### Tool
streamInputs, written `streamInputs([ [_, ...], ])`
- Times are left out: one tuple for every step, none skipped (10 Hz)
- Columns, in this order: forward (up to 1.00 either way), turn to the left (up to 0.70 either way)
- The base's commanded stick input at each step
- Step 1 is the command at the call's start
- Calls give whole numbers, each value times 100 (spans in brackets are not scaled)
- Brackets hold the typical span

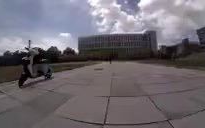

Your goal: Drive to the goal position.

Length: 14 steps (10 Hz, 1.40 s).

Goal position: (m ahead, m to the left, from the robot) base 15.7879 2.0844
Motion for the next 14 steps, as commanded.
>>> streamInputs([
  [70,0],
  [70,0],
  [70,0],
  [70,0],
  [70,0],
  [70,0],
  [70,0],
  [70,0],
  [70,0],
  [70,0],
  [70,0],
  [70,0],
  [70,0],
  [70,-7],
])
